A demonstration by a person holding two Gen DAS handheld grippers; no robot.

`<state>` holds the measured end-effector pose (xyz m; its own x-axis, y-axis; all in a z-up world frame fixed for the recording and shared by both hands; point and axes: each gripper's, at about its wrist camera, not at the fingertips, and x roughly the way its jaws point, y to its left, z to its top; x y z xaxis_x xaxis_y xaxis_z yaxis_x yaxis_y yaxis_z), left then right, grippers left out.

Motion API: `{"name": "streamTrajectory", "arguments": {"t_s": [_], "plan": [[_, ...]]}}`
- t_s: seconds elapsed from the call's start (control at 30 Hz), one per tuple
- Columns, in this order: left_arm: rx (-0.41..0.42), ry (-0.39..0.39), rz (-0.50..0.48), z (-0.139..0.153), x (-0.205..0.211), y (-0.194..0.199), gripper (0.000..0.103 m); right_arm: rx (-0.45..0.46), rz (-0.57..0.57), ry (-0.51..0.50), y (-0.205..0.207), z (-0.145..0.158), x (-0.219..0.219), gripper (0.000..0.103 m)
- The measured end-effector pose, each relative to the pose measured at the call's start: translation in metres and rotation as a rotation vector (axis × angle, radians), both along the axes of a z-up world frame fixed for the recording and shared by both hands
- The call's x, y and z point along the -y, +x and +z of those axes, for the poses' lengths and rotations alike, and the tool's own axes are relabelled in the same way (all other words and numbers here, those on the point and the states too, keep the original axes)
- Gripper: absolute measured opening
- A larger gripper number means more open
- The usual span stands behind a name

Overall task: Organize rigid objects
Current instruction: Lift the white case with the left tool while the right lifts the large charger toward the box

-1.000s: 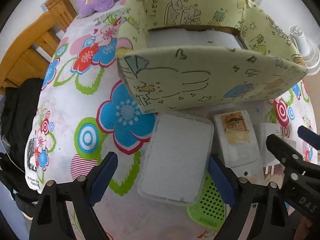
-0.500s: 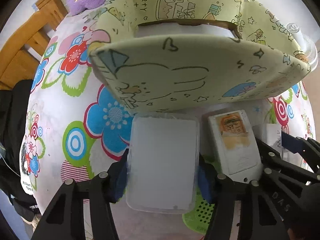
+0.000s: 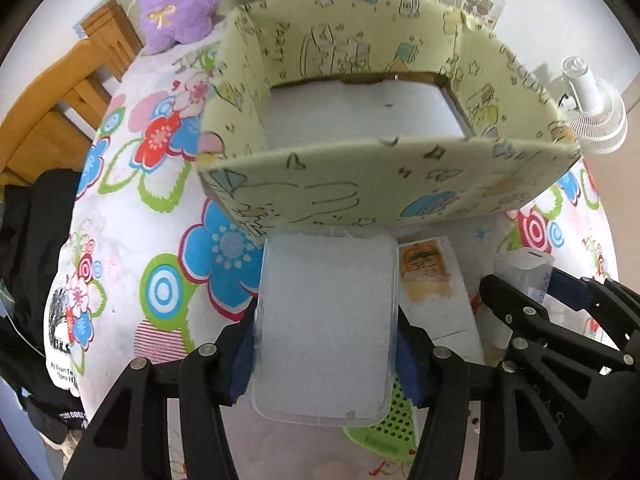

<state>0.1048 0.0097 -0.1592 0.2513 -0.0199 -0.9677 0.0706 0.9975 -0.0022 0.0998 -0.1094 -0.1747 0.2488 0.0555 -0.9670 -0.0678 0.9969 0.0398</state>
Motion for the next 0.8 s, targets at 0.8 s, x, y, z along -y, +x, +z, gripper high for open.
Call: {"name": "streamTrajectory", "arguments": {"t_s": [0.8], "plan": [[0.156,0.014,0.039,0.082,0.007,-0.042,0.06,0.167,0.04,-0.012,-0.023,0.085,0.015,0.05]]}}
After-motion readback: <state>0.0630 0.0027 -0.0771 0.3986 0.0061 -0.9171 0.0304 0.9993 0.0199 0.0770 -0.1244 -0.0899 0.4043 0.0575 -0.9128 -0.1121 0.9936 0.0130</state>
